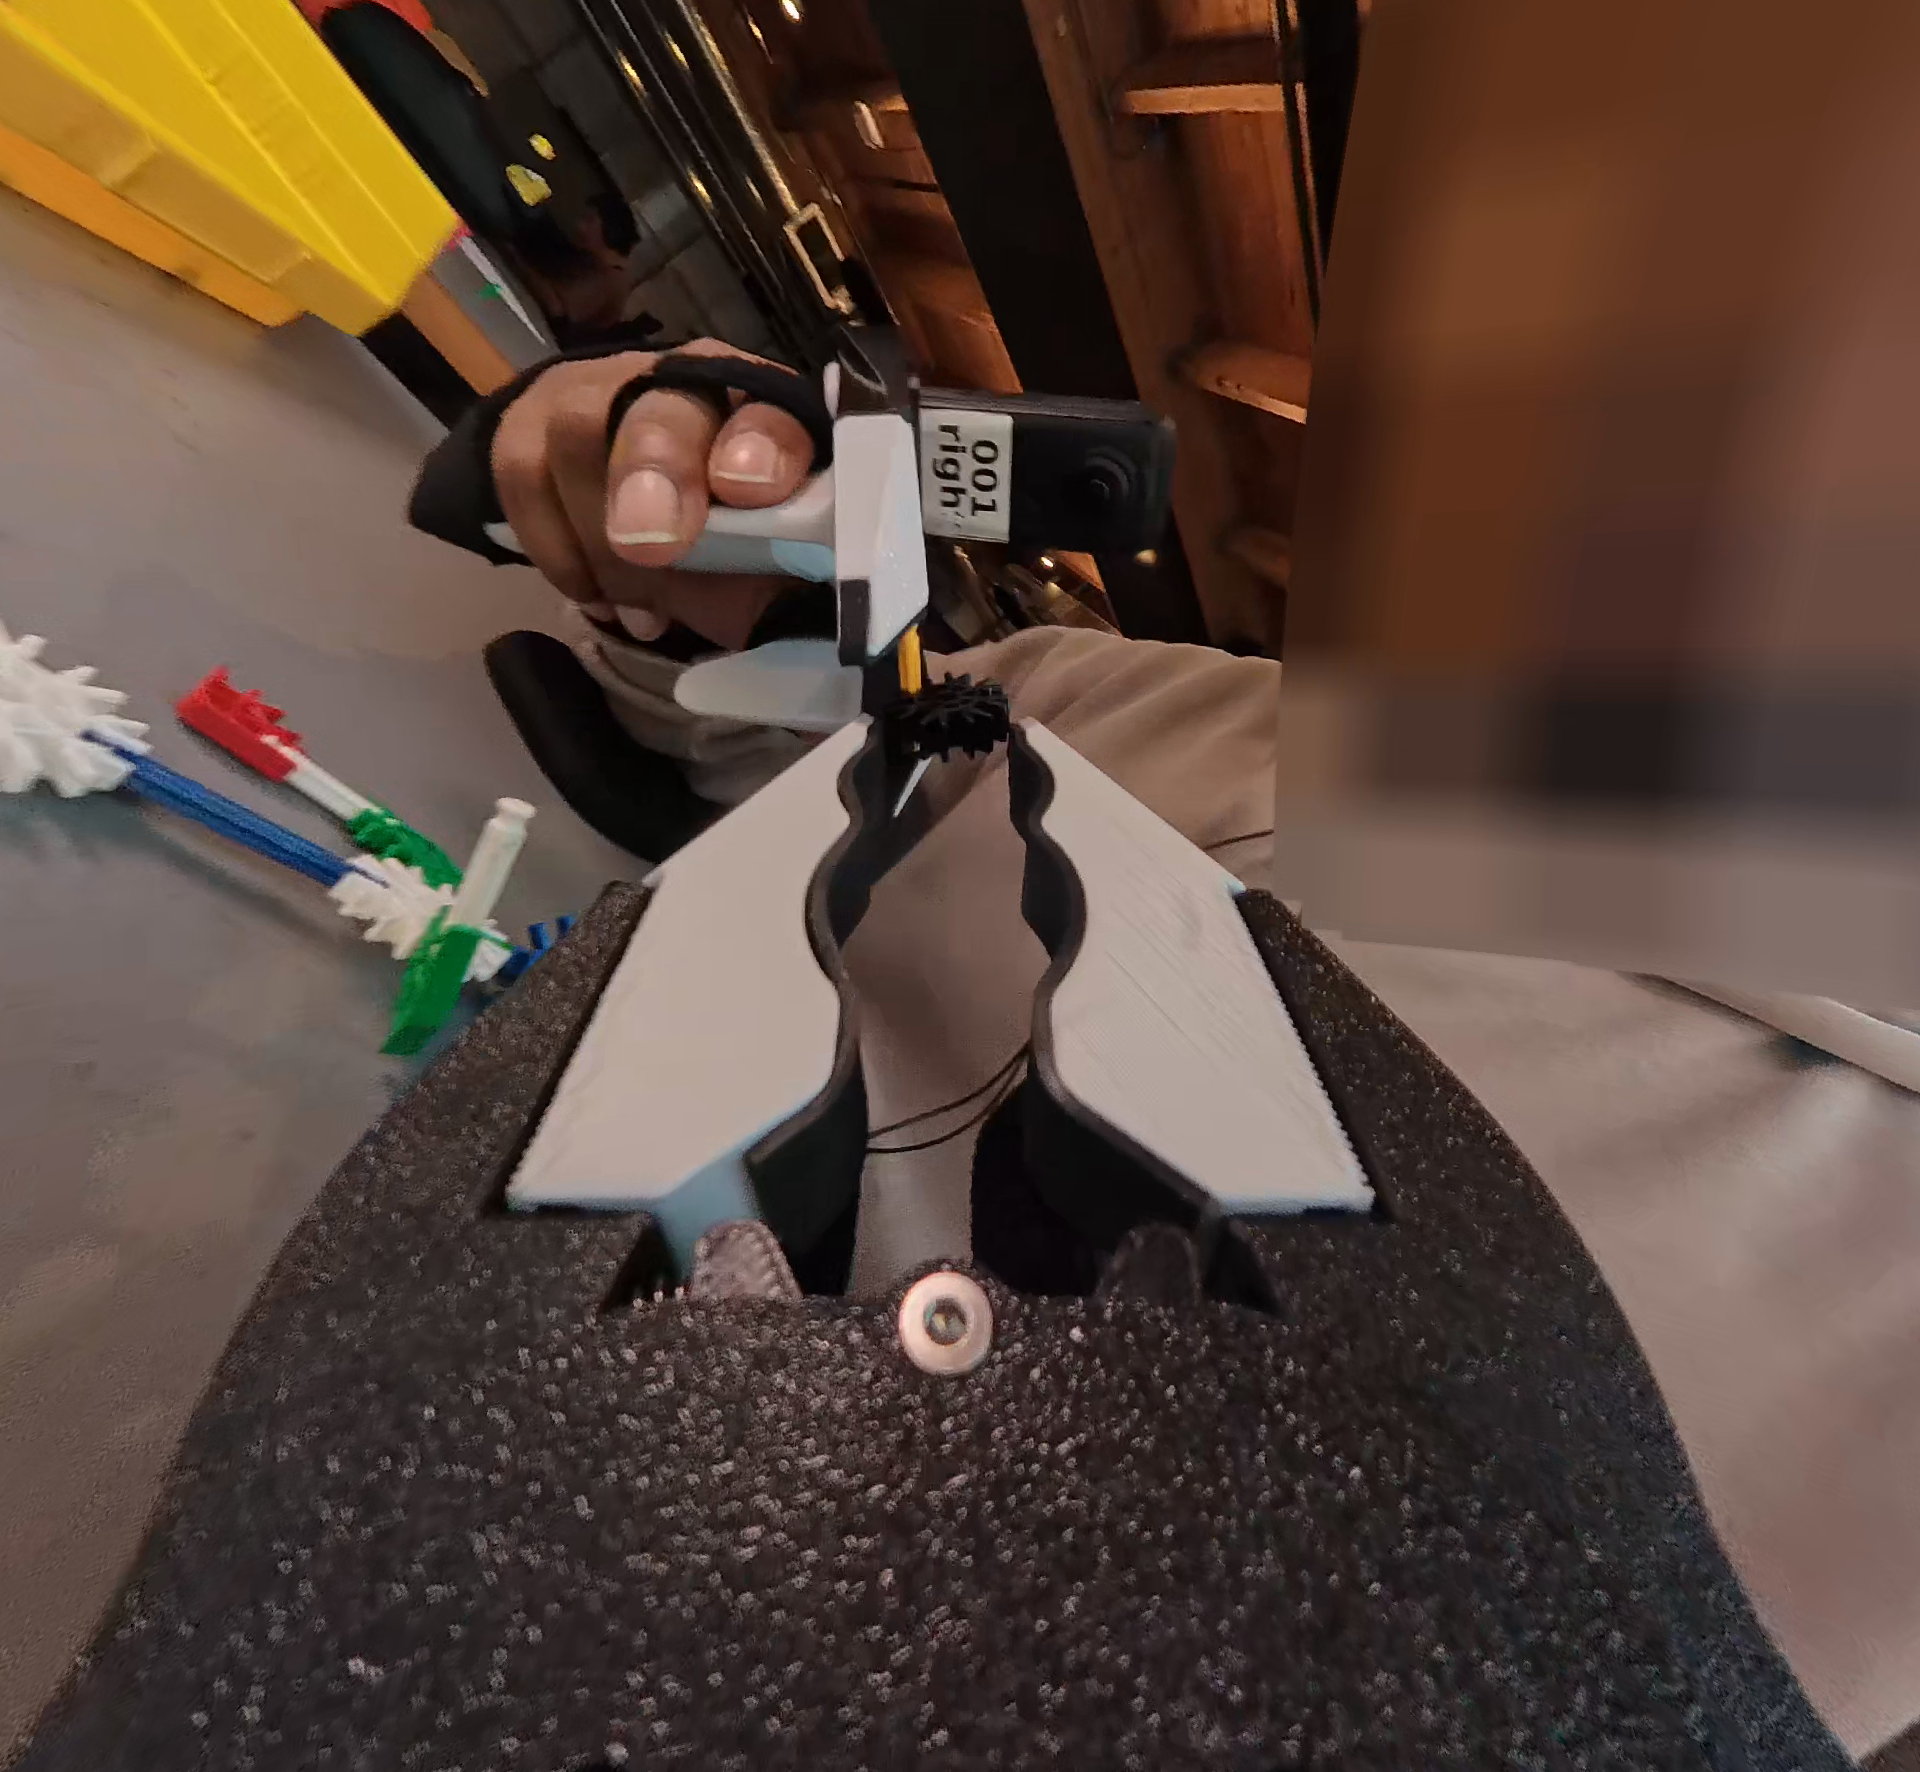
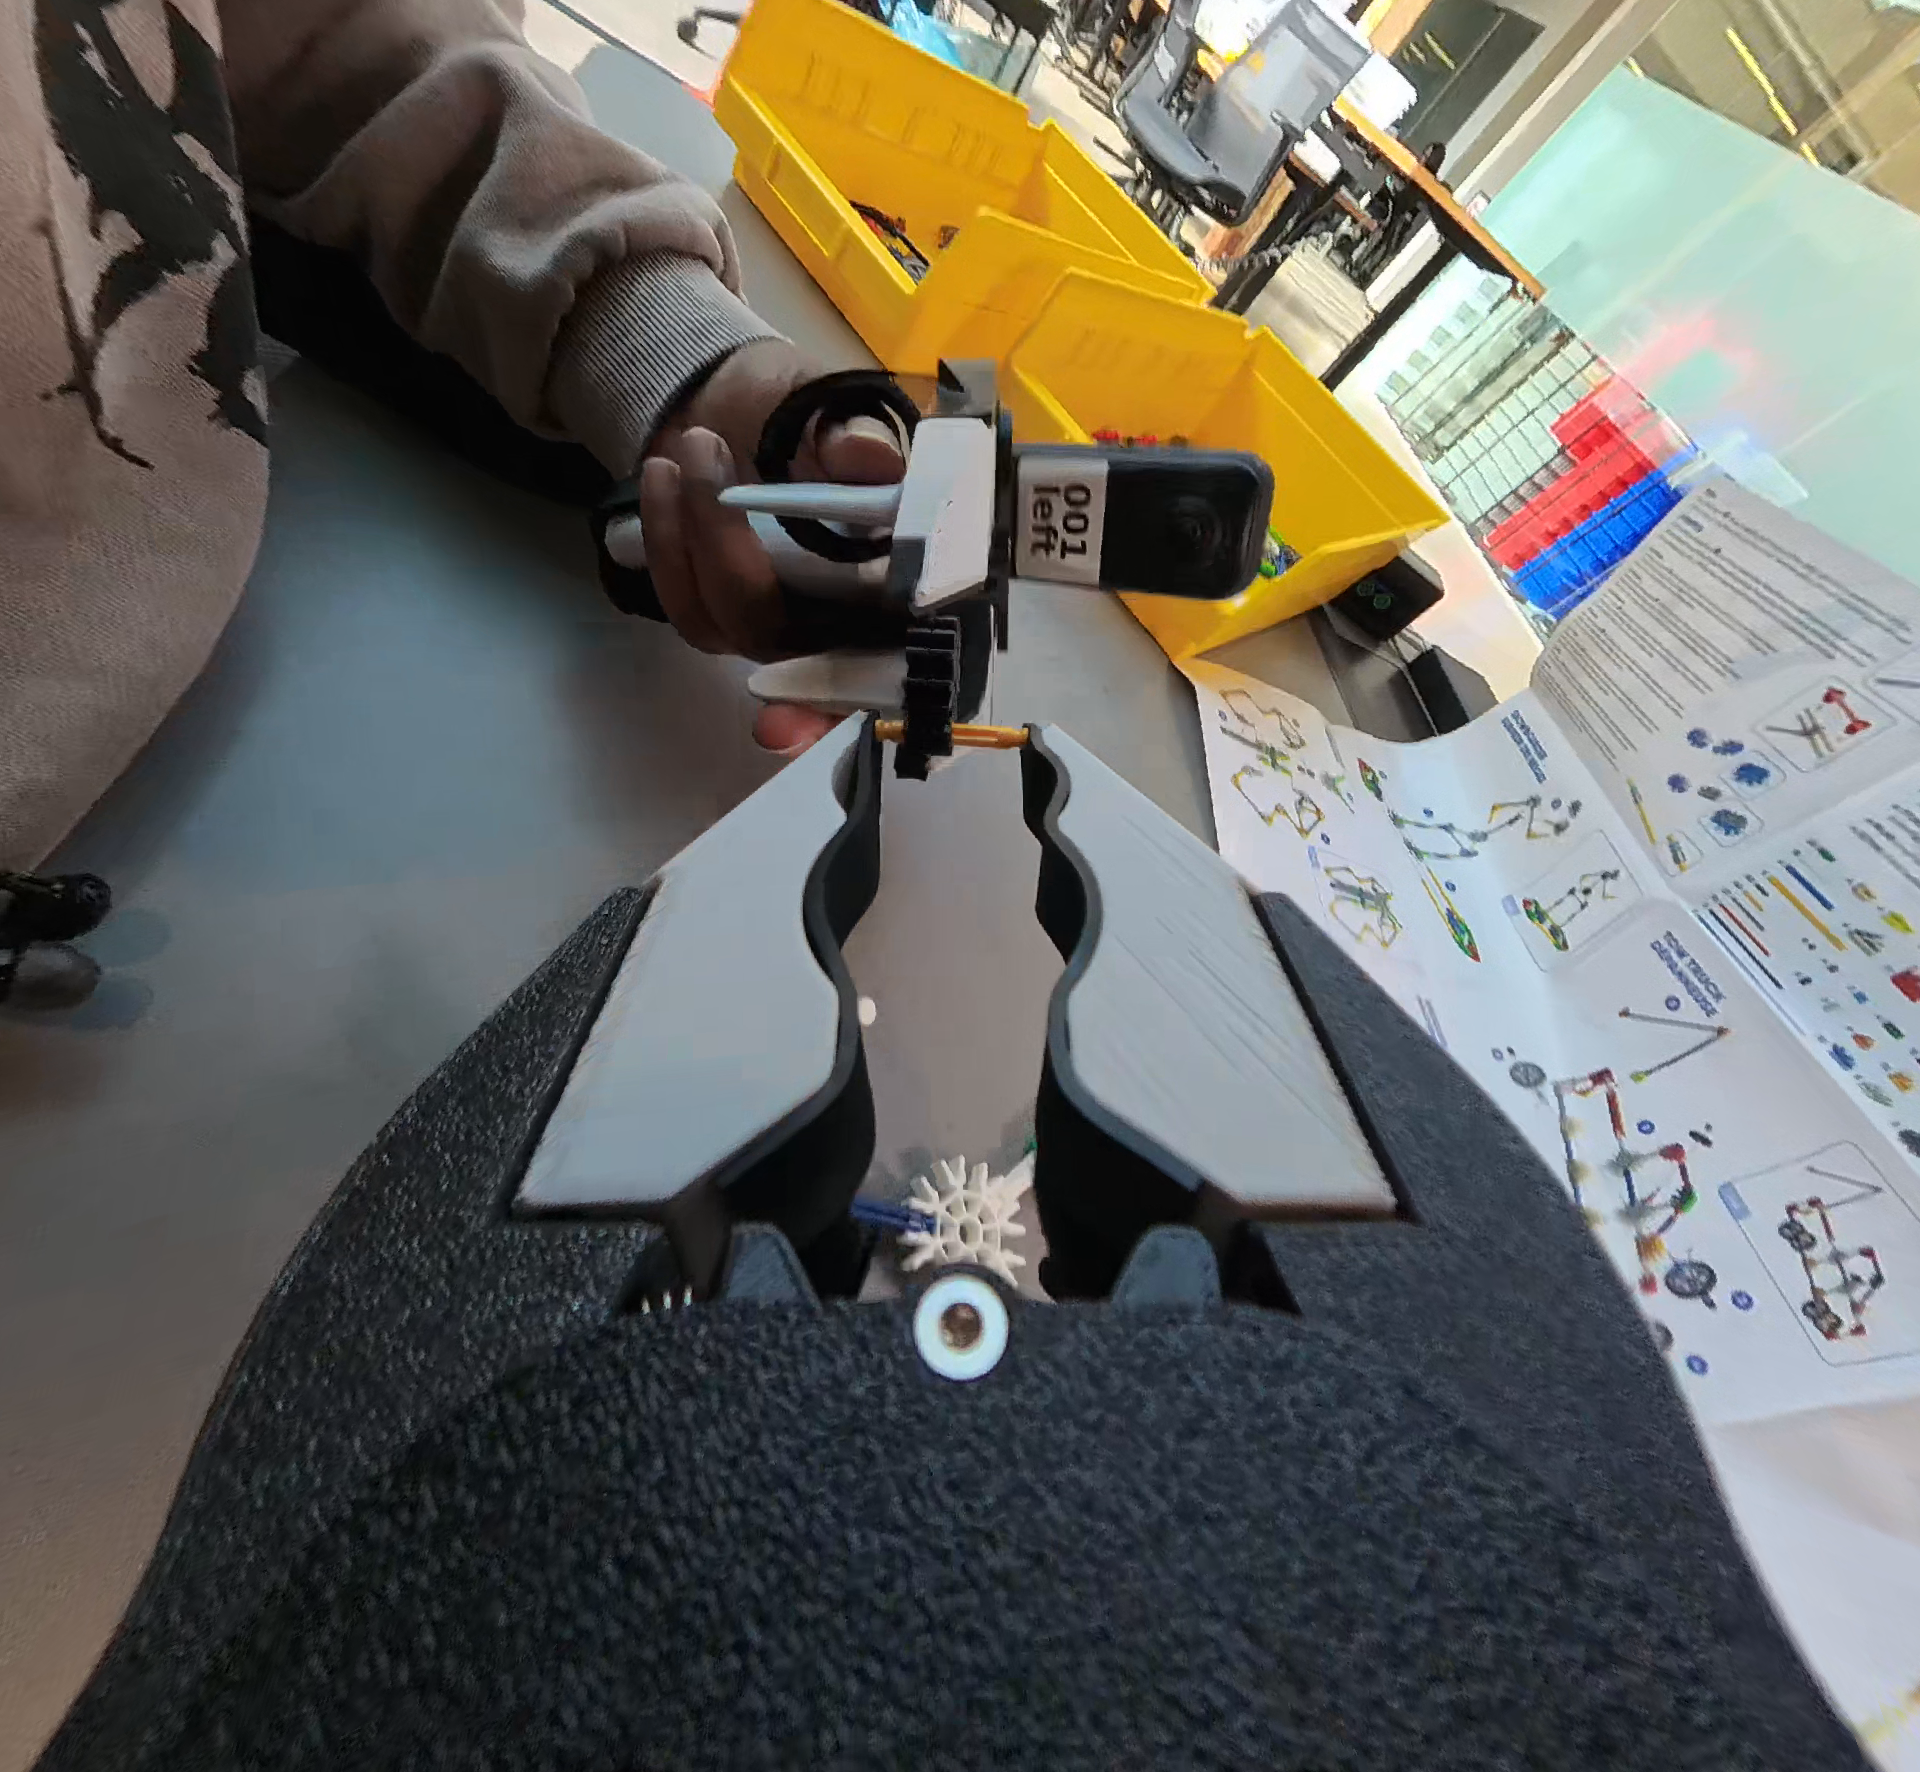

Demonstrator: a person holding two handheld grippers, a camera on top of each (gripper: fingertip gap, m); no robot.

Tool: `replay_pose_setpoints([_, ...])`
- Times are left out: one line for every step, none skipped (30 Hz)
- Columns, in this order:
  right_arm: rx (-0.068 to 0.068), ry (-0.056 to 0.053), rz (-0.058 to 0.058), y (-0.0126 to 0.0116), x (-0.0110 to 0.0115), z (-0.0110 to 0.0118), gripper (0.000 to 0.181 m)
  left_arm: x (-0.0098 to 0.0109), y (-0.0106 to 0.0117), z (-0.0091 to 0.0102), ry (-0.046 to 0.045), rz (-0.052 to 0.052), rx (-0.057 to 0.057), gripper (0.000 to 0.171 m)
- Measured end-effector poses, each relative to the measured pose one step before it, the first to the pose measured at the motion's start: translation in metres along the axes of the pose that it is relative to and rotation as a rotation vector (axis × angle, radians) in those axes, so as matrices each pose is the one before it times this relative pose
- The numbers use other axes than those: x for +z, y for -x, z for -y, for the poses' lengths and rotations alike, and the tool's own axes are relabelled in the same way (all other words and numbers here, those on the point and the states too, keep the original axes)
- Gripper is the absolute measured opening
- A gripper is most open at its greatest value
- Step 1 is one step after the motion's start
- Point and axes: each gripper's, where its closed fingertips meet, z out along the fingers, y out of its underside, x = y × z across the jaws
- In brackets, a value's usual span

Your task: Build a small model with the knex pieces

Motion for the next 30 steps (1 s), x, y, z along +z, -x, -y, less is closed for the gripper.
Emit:
replay_pose_setpoints([0.0076, 0.0478, -0.0143, -0.00379, 0.00048, -0.00814, 0.026, -0.00481, 0.00682, 0.00444, -0.02156, 0.0514, 0.0181, 0.023])
replay_pose_setpoints([0.0037, 0.0538, -0.0051, -0.00198, 0.00138, -0.00938, 0.026, -0.00453, 0.00687, 0.00332, -0.01212, 0.0528, 0.0238, 0.028])
replay_pose_setpoints([0.0015, 0.0465, -0.0123, -0.00207, 0.00196, -0.00848, 0.026, -0.00324, 0.00707, 0.00183, -0.00139, 0.0547, 0.0254, 0.032])
replay_pose_setpoints([-0.0029, 0.0326, -0.0072, -0.00035, 0.00245, -0.00621, 0.025, -0.00164, 0.00655, 0.00048, 0.00467, 0.0535, 0.0273, 0.034])
replay_pose_setpoints([-0.0047, 0.0286, -0.0015, 0.00094, 0.00283, -0.00496, 0.026, 0.00017, 0.00450, -0.00090, 0.00885, 0.0396, 0.0244, 0.034])
replay_pose_setpoints([-0.0114, 0.0193, -0.0091, 0.00039, 0.00277, -0.00288, 0.026, 0.00140, 0.00250, -0.00162, 0.01008, 0.0249, 0.0157, 0.034])
replay_pose_setpoints([-0.0124, 0.0134, -0.0018, 0.00128, 0.00240, -0.00141, 0.026, 0.00218, 0.00278, -0.00172, 0.00965, 0.0239, 0.0087, 0.035])
replay_pose_setpoints([-0.0105, 0.0108, 0.0055, 0.00206, 0.00198, -0.00093, 0.026, 0.00189, 0.00336, -0.00115, 0.00385, 0.0257, 0.0095, 0.034])
replay_pose_setpoints([-0.0073, 0.0059, -0.0039, 0.00044, 0.00145, -0.00045, 0.026, 0.00139, 0.00326, -0.00133, 0.00469, 0.0239, 0.0103, 0.033])
replay_pose_setpoints([-0.0024, 0.0059, -0.0056, -0.00045, 0.00086, -0.00073, 0.026, 0.00082, 0.00343, -0.00197, 0.01175, 0.0214, 0.0071, 0.028])
replay_pose_setpoints([-0.0026, 0.0081, -0.0003, 0.00005, 0.00029, -0.00135, 0.026, 0.00003, 0.00158, -0.00109, 0.00522, 0.0074, 0.0027, 0.025])
replay_pose_setpoints([-0.0018, -0.0102, -0.0038, -0.00040, -0.00063, 0.00102, 0.026, -0.00030, -0.00095, 0.00033, -0.00295, -0.0101, -0.0109, 0.024])
replay_pose_setpoints([0.0059, -0.0162, 0.0006, 0.00003, -0.00104, 0.00250, 0.026, -0.00023, -0.00231, 0.00048, -0.00214, -0.0210, -0.0149, 0.023])
replay_pose_setpoints([0.0026, -0.0213, 0.0027, -0.00003, -0.00141, 0.00328, 0.026, -0.00013, -0.00313, 0.00038, -0.00381, -0.0252, -0.0122, 0.023])
replay_pose_setpoints([-0.0034, -0.0348, 0.0010, 0.00007, -0.00205, 0.00530, 0.026, -0.00020, -0.00473, 0.00053, -0.00437, -0.0357, -0.0109, 0.023])
replay_pose_setpoints([-0.0062, -0.0431, 0.0011, 0.00020, -0.00237, 0.00623, 0.026, 0.00013, -0.00610, 0.00028, -0.00408, -0.0428, -0.0124, 0.023])
replay_pose_setpoints([-0.0014, -0.0402, 0.0015, 0.00033, -0.00215, 0.00579, 0.026, 0.00062, -0.00559, -0.00003, -0.00317, -0.0393, -0.0116, 0.023])
replay_pose_setpoints([0.0029, -0.0358, 0.0019, 0.00049, -0.00171, 0.00529, 0.026, 0.00066, -0.00476, -0.00013, -0.00206, -0.0362, -0.0142, 0.023])
replay_pose_setpoints([0.0048, -0.0315, -0.0008, 0.00026, -0.00128, 0.00512, 0.026, 0.00059, -0.00409, 0.00005, -0.00333, -0.0345, -0.0167, 0.023])
replay_pose_setpoints([0.0066, -0.0245, -0.0016, -0.00005, -0.00087, 0.00421, 0.026, 0.00034, -0.00240, 0.00019, -0.00574, -0.0245, -0.0163, 0.023])
replay_pose_setpoints([0.0068, -0.0134, 0.0034, 0.00055, -0.00024, 0.00260, 0.026, 0.00043, -0.00126, -0.00040, -0.00167, -0.0182, -0.0141, 0.023])
replay_pose_setpoints([0.0043, -0.0046, -0.0017, -0.00010, 0.00024, 0.00088, 0.026, 0.00027, -0.00101, -0.00012, -0.00359, -0.0141, -0.0107, 0.023])
replay_pose_setpoints([0.0020, -0.0010, -0.0026, -0.00029, 0.00017, 0.00002, 0.026, 0.00003, -0.00014, 0.00030, -0.00451, -0.0071, -0.0082, 0.023])
replay_pose_setpoints([0.0055, 0.0000, 0.0029, 0.00034, 0.00009, -0.00027, 0.026, -0.00017, 0.00014, -0.00013, -0.00044, -0.0036, -0.0057, 0.023])
replay_pose_setpoints([0.0065, -0.0021, 0.0046, 0.00044, 0.00004, 0.00020, 0.026, -0.00005, -0.00006, -0.00037, 0.00171, -0.0034, -0.0039, 0.023])
replay_pose_setpoints([0.0037, -0.0055, 0.0009, 0.00012, -0.00013, 0.00080, 0.026, 0.00005, -0.00062, -0.00021, -0.00033, -0.0069, -0.0053, 0.023])
replay_pose_setpoints([0.0019, -0.0034, -0.0004, -0.00002, -0.00003, 0.00071, 0.026, 0.00010, -0.00065, 0.00003, -0.00157, -0.0082, -0.0070, 0.023])
replay_pose_setpoints([0.0002, -0.0006, -0.0019, -0.00030, 0.00002, 0.00016, 0.026, -0.00002, -0.00034, 0.00020, -0.00285, -0.0059, -0.0061, 0.023])
replay_pose_setpoints([0.0002, -0.0023, -0.0016, -0.00015, -0.00003, 0.00031, 0.026, -0.00006, -0.00053, 0.00027, -0.00261, -0.0057, -0.0045, 0.023])
replay_pose_setpoints([0.0005, -0.0043, 0.0004, 0.00015, -0.00022, 0.00072, 0.026, 0.00025, -0.00060, -0.00028, 0.00026, -0.0059, -0.0031, 0.023])
